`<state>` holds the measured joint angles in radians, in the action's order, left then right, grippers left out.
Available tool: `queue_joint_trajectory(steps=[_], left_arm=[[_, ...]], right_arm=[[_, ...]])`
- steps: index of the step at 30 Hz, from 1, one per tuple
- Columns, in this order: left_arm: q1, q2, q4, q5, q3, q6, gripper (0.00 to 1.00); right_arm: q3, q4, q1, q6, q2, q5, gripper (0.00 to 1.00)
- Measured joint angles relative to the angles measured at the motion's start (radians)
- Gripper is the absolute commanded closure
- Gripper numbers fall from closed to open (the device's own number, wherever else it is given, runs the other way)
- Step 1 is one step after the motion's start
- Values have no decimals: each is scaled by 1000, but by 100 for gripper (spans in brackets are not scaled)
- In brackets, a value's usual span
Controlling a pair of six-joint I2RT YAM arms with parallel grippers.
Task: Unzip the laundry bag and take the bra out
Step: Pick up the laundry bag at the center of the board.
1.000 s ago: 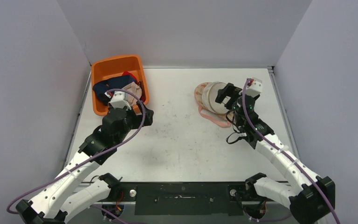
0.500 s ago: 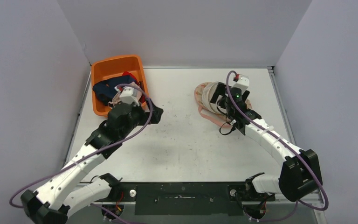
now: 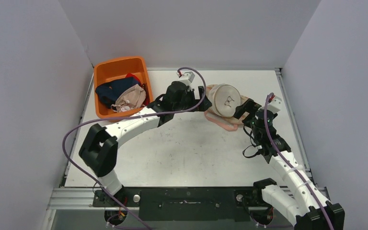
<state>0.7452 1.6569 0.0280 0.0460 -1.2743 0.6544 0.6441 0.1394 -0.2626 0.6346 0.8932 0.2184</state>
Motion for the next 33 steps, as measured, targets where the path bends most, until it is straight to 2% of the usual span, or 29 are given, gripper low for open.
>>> queue_joint_trajectory(steps=[6, 14, 18, 26, 33], left_arm=[[0, 174, -25, 65, -163, -2, 15], [0, 349, 10, 72, -392, 1, 37], [0, 437, 69, 70, -488, 26, 42], [0, 536, 149, 72, -533, 51, 49], [-1, 539, 153, 94, -535, 71, 82]], right_arm=[[-57, 43, 0, 19, -122, -43, 7], [-110, 86, 0, 25, -214, -93, 7], [-113, 105, 0, 21, -217, -104, 7], [-113, 112, 0, 3, -219, -116, 6], [-113, 112, 0, -2, -219, -122, 4]])
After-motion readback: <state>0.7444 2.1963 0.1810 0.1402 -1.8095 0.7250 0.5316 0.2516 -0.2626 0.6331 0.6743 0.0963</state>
